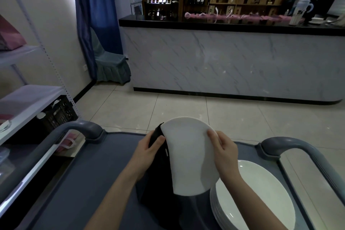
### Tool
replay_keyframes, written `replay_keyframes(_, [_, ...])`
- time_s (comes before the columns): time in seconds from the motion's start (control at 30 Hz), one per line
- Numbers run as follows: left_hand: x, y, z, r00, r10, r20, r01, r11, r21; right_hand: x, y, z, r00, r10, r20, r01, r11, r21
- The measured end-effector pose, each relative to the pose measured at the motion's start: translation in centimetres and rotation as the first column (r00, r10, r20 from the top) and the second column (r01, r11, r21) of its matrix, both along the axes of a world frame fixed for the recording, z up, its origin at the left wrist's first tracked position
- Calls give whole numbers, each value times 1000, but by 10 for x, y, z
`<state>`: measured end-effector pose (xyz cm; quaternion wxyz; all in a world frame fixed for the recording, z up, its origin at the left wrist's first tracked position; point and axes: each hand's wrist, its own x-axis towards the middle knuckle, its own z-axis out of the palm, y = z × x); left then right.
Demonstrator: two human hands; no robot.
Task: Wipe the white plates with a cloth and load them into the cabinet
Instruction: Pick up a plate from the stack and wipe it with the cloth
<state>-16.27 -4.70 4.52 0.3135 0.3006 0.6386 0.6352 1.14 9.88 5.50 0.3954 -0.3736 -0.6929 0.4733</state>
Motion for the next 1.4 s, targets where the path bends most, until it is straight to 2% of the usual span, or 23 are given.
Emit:
replay_keyframes(0.1, [-4, -5, -1, 994, -113, -7, 113, 993, -19, 5, 5, -6, 998, 43, 38, -42, 998, -43])
replay_keyframes(0.27, [-1, 2, 7, 994, 7, -110, -1, 999, 52, 10, 16, 13, 936, 278, 214, -304, 948, 95])
replay_keyframes(0.37, [2, 11, 15, 943, -127, -306, 120, 992, -43, 0, 16, 31, 843, 412, 346, -486, 859, 162])
replay_keyframes(0.47, [8, 18, 20, 869, -259, -421, 222, 966, -135, -13, 10, 37, 757, 430, 492, -591, 771, 237])
replay_keyframes(0.53, [8, 18, 18, 886, -239, -398, 209, 971, -119, -13, 8, 35, 782, 424, 458, -572, 780, 254])
replay_keyframes(0.6, [8, 15, 13, 928, -155, -340, 140, 988, -67, -8, 6, 30, 842, 408, 354, -505, 826, 250])
replay_keyframes(0.7, [8, 5, 0, 991, 30, -128, -28, 999, 17, 0, 0, 18, 954, 266, 139, -290, 937, 195])
replay_keyframes(0.8, [12, -6, -14, 984, 146, 106, -149, 988, 27, 5, -5, 8, 996, 88, -2, -88, 995, 54])
replay_keyframes(0.87, [11, -8, -16, 985, 143, 98, -144, 990, 5, 7, -5, 7, 996, 89, 13, -90, 995, 48])
replay_keyframes(0.97, [6, -4, -5, 996, 67, -54, -66, 998, 16, 8, 0, 16, 974, 208, 91, -220, 963, 153])
replay_keyframes(1.1, [3, 9, 15, 947, -151, -285, 139, 988, -61, 0, 2, 29, 865, 396, 308, -472, 850, 234])
replay_keyframes(1.17, [3, 14, 15, 932, -175, -316, 156, 984, -86, -3, 2, 31, 847, 410, 339, -500, 832, 242])
replay_keyframes(1.23, [4, 14, 9, 963, -92, -253, 82, 995, -49, -3, 2, 30, 889, 368, 272, -437, 860, 265])
replay_keyframes(1.3, [4, 11, -2, 990, 75, -123, -74, 997, 11, -1, 0, 24, 957, 251, 146, -281, 928, 246])
replay_keyframes(1.4, [13, 7, -18, 959, 264, 100, -270, 962, 50, -3, -8, 11, 1000, -4, -26, 6, 998, 62])
